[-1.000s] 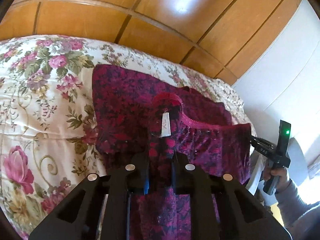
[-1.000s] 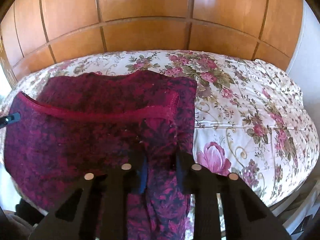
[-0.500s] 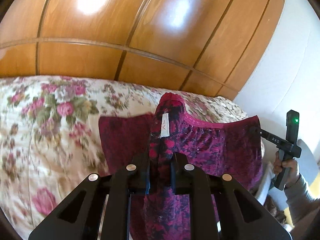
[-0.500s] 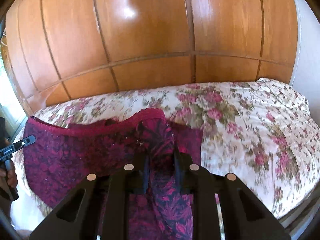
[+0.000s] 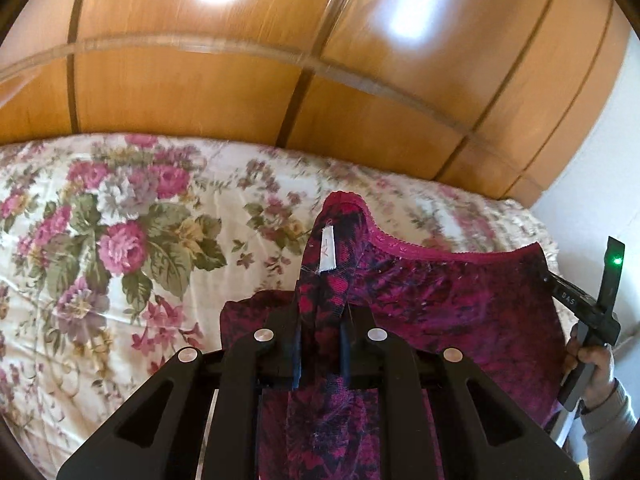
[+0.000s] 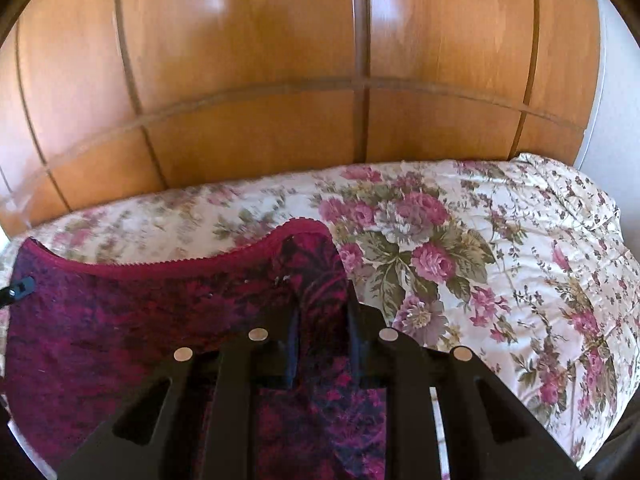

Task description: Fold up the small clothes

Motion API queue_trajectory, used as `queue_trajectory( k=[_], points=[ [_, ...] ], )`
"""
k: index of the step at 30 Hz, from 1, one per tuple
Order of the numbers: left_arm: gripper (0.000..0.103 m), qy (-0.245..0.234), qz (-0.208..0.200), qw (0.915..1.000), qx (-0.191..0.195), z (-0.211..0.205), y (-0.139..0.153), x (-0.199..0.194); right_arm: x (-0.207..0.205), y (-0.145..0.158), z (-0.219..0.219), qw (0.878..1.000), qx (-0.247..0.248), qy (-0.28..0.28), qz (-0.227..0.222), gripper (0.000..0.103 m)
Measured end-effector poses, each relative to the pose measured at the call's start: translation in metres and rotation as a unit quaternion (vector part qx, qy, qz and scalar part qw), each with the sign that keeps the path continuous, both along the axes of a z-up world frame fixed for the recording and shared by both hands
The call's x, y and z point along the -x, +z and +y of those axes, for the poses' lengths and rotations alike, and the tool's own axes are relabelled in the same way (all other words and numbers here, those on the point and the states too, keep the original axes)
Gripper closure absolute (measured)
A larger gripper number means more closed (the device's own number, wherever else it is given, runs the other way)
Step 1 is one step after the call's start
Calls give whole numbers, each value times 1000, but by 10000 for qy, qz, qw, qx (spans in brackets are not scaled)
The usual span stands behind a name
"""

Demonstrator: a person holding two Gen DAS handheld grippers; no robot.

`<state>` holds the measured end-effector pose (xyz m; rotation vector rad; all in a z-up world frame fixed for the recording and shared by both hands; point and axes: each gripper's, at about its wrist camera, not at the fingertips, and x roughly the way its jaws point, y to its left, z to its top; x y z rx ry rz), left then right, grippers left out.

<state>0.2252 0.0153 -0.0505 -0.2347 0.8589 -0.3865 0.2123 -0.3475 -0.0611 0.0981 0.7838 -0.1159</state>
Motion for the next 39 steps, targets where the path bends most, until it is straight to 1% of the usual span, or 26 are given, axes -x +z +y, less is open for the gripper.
queue_trajectory(
  k=[4, 7, 9, 12, 13, 14, 15, 16, 17, 20, 23, 25, 27, 29, 30, 33, 34, 37, 39],
  points=[
    [90, 70, 343, 9993, -116, 0, -30, -18, -19, -30, -5, 9992, -16, -80, 379, 84],
    [90, 131, 501, 9986, -42, 3, -47, -25, -30, -46, -9, 9980, -96, -110, 622, 80],
    [90, 169, 531, 9984, -11, 4, -51, -27, -37, -55, -12, 9968, -158, -136, 766, 77],
    [87, 162, 517, 9983, -194, -1, -49, -27, -41, -57, -13, 9957, -195, -129, 897, 74],
    [86, 173, 520, 9983, -204, -2, -46, -26, -41, -56, -14, 9955, -205, -160, 910, 65],
    [81, 248, 478, 9983, -205, 0, -40, -22, -38, -52, -16, 9954, -220, -240, 903, 60],
    [77, 331, 407, 9984, -225, 2, -36, -18, -35, -48, -18, 9956, -241, -283, 855, 50],
    [75, 394, 331, 9984, -240, 4, -31, -14, -30, -43, -19, 9962, -278, -319, 764, 43],
    [71, 468, 244, 9983, -260, 7, -25, -8, -23, -35, -20, 9970, -305, -338, 630, 41],
    [71, 628, -82, 9977, -236, 13, -7, 21, 3, -11, -9, 9990, -238, -250, 275, 36],
    [71, 567, -344, 9976, -205, 13, 6, 54, 34, 9, 14, 9998, -193, 46, -16, 31],
    [71, 458, -446, 9979, -133, 9, 9, 79, 51, 14, 31, 9991, -302, 297, -69, 30],
    [71, 329, -516, 9980, -172, 1, 9, 101, 70, 16, 51, 9975, -445, 554, -57, 29],
    [71, 217, -537, 9980, -236, -6, 7, 120, 93, 11, 70, 9947, -594, 834, -2, 28],
    [71, 137, -513, 9982, -289, -11, 3, 132, 102, 8, 77, 9938, -637, 914, 20, 27],
    [71, 47, -427, 9978, -495, -19, -13, 150, 127, -4, 98, 9922, -648, 1060, 79, 21],
    [71, 71, -389, 9974, -610, -20, -19, 153, 133, -10, 104, 9923, -589, 1083, 129, 20],
    [71, 53, -374, 9957, -850, -21, -34, 155, 139, -31, 112, 9938, -165, 1055, 294, 19],
    [71, 69, -392, 9951, -900, -22, -37, 156, 141, -43, 111, 9936, -83, 1102, 224, 18]
  ],
)
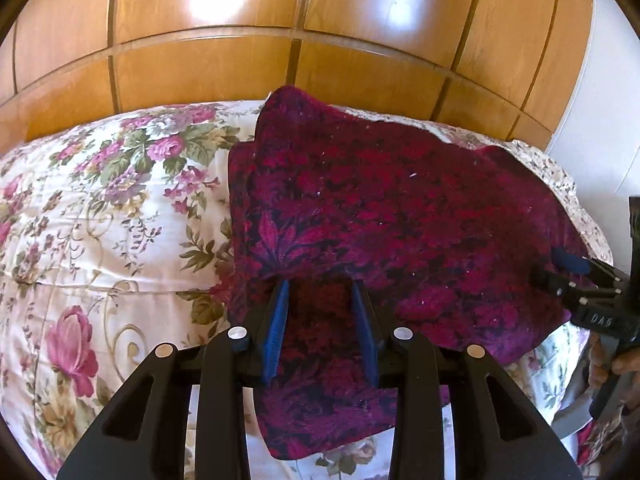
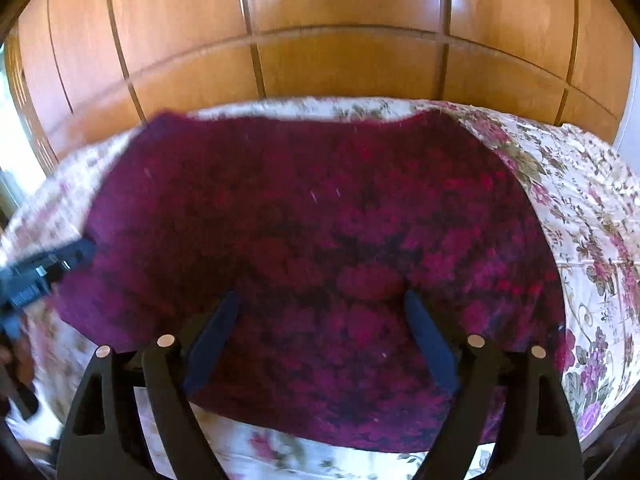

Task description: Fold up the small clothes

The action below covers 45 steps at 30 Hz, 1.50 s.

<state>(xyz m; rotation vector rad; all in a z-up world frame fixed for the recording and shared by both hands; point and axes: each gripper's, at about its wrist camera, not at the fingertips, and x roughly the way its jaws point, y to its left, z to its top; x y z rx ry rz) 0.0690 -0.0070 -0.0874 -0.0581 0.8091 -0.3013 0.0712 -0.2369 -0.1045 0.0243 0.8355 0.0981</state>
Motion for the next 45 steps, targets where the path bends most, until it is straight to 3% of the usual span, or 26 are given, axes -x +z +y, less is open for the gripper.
queue_trajectory(
  k=[4, 5, 6, 8, 14, 20, 29, 36, 38, 41, 45],
  points=[
    [71, 213, -82, 9997, -114, -6, 12, 5, 4, 1, 2, 9999, 29, -72, -71, 18],
    [65, 263, -137, 9995, -108, -7, 18, 9, 5, 3, 2, 9999, 9, -96, -64, 17],
    [51, 291, -199, 9994, -74, -8, 23, 12, 6, 5, 2, 9999, -6, -115, -52, 16],
    [40, 356, -375, 9987, 43, -8, 33, 22, 10, 11, 1, 9999, -19, -154, -17, 14],
    [40, 321, -563, 9979, 52, -16, 43, 38, 36, 29, -13, 9990, -72, -429, -111, 10],
    [40, 203, -504, 9985, -37, -25, 35, 41, 47, 13, -46, 9951, -203, -953, 191, 10],
    [40, 36, -457, 9989, -76, -33, 30, 40, 43, -3, -51, 9940, -228, -1021, 331, 5],
    [38, -28, -127, 9996, -252, -40, 6, 28, 39, -8, -52, 9942, -282, -981, 336, 2],
    [38, -24, -48, 9999, -125, -36, 5, 26, 39, -10, -52, 9944, -268, -969, 328, 2],
    [38, -61, -200, 9984, 532, -18, 27, 22, 40, -10, -51, 9945, -285, -969, 288, 2],
    [38, 391, -215, 9942, 983, 21, 52, -14, 42, -11, -51, 9946, -338, -948, 233, 2]
  ],
)
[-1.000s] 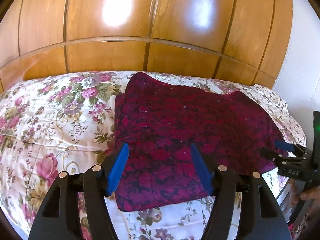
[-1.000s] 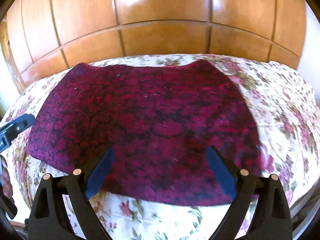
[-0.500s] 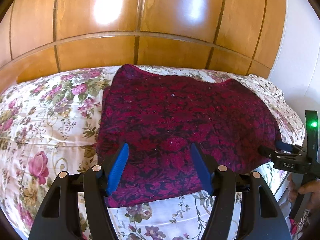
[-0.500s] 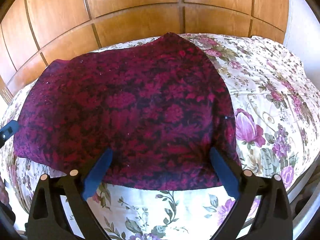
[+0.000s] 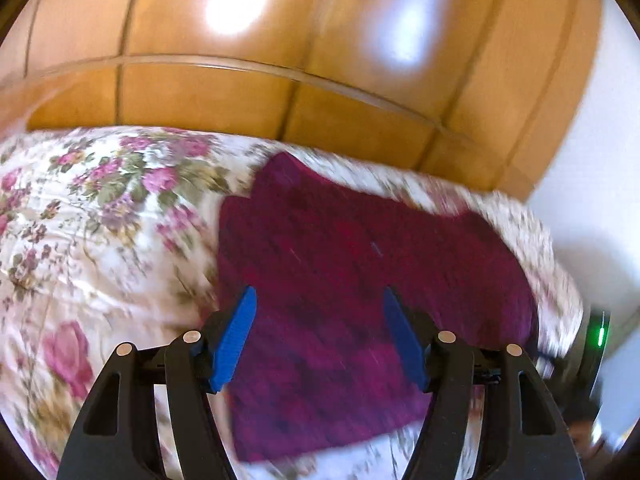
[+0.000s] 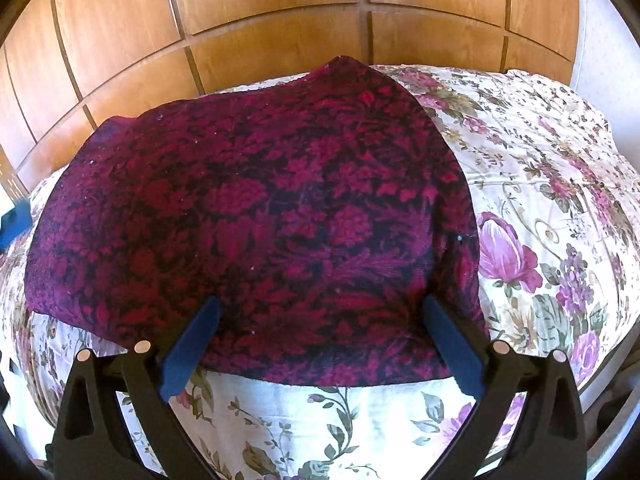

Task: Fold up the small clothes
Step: 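Grasp the folded sweater edge with the left gripper and fold it over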

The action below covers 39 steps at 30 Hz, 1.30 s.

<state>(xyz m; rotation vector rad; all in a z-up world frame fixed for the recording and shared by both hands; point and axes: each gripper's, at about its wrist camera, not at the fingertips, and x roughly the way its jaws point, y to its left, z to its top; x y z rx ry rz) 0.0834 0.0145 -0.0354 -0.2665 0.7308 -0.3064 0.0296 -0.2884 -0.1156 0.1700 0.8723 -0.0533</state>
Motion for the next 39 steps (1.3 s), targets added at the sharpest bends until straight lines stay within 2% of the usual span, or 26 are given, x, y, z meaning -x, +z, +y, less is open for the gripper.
queue_trajectory(
  k=[4, 10, 11, 13, 14, 15, 18, 21, 26, 30, 32, 34, 37, 39],
  points=[
    [38, 193, 337, 9986, 350, 25, 3, -44, 0, -2, -5, 9998, -190, 77, 68, 2],
    [39, 71, 862, 9933, 773, 28, -11, -100, -3, -2, -8, 9993, -273, 195, 147, 2],
    [43, 63, 952, 9921, 817, 27, -16, -107, -3, -2, -8, 9993, -262, 209, 134, 2],
    [61, 45, 1195, 9883, 945, 25, -26, -119, -1, -2, -6, 9995, -228, 218, 71, 2],
    [85, 53, 1282, 9867, 994, 24, -30, -123, -1, -3, -6, 9995, -206, 222, 45, 2],
    [88, 49, 1339, 9855, 1036, 23, -34, -127, 1, -3, -5, 9996, -172, 229, 16, 2],
    [90, 269, 1355, 9848, 1056, 26, -45, -127, 4, 1, -2, 9996, -120, 228, 66, 2],
    [90, 398, 1548, 9811, 1093, 29, -66, -130, 6, 15, 1, 9993, -152, 295, 174, 2],
    [90, 364, 1442, 9843, 948, 25, -58, -127, 0, 55, 0, 9980, -366, 400, -327, 3],
    [90, 333, 1227, 9895, 692, 19, -47, -122, -41, 72, -8, 9949, -746, 340, -586, 3],
    [90, 323, 1119, 9918, 527, 16, -43, -118, -67, 70, -12, 9961, -684, 272, -497, 3],
    [90, 320, 1146, 9922, 380, 14, -46, -119, -95, 60, -19, 9979, -606, 87, -191, 3],
    [87, 355, 1294, 9901, 406, 16, -59, -127, -132, 37, -42, 9960, -818, -180, 310, 3],
    [87, 372, 1372, 9883, 550, 18, -68, -134, -141, 26, -53, 9944, -943, -211, 422, 3]
  ],
)
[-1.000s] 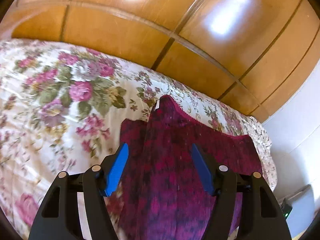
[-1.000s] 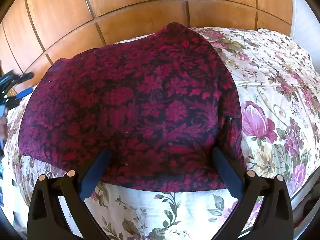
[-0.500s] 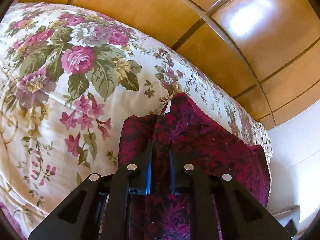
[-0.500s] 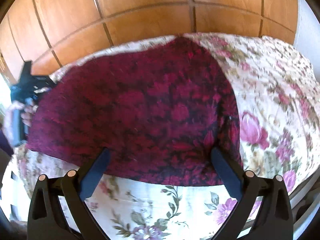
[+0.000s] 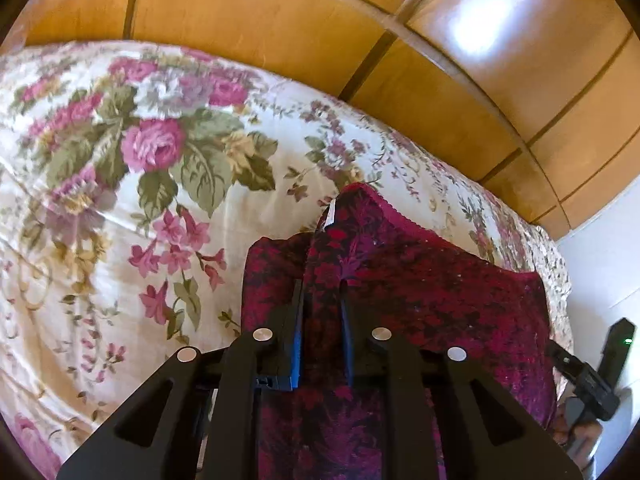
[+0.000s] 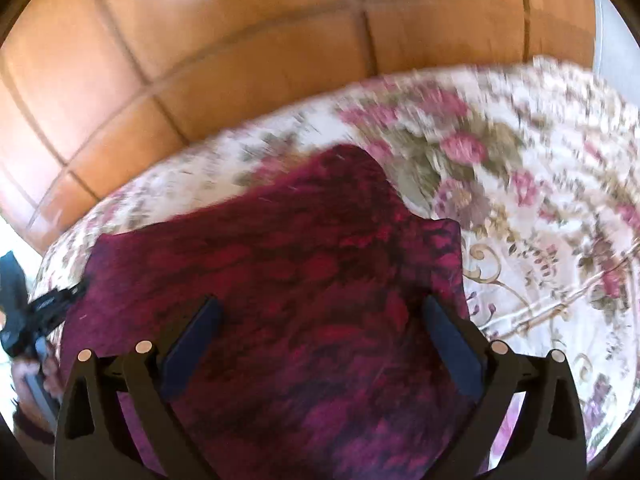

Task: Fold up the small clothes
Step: 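Grasp the folded sweater edge with the left gripper and fold it over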

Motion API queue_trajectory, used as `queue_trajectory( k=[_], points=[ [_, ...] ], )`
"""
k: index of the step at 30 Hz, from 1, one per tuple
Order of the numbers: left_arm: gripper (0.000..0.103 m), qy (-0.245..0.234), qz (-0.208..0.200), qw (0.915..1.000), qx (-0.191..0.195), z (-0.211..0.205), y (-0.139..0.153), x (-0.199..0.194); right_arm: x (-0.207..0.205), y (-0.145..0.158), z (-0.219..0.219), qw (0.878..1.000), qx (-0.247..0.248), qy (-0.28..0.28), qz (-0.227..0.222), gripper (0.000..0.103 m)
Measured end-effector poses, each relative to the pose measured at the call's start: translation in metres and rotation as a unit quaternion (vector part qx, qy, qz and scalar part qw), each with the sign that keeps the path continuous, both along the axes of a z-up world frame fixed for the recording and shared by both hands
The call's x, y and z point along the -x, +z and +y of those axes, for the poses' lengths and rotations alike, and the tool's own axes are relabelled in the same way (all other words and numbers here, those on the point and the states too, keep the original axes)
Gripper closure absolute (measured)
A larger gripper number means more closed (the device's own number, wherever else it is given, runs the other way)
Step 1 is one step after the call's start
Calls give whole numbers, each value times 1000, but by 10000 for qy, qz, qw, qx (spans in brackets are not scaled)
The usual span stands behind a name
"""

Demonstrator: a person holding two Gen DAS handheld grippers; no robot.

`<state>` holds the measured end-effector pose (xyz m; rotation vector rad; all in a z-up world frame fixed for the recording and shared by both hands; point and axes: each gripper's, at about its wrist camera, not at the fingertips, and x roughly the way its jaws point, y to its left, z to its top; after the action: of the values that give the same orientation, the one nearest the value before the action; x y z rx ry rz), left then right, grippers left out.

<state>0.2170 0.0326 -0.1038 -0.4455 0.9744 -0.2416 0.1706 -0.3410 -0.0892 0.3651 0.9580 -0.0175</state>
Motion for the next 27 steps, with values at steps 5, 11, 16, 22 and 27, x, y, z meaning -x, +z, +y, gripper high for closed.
queue_trajectory(
  k=[5, 11, 16, 22, 27],
  points=[
    [87, 8, -110, 9999, -48, -1, -3, 1, -4, -8, -3, 9999, 113, 104, -63, 2],
    [55, 279, -314, 9970, -650, -9, 24, 18, 6, 3, -2, 9990, 142, 349, -224, 2],
    [48, 406, -771, 9925, -862, -12, 54, 52, 37, 26, -11, 9979, 45, 315, -557, 2],
    [48, 163, -1270, 9866, -1012, -35, 81, 91, 72, 13, -46, 9980, -469, -140, -403, 2],
    [48, -208, -1488, 9815, -1186, -62, 86, 118, 95, -25, -71, 9894, -1396, -392, -88, 2]
  ],
)
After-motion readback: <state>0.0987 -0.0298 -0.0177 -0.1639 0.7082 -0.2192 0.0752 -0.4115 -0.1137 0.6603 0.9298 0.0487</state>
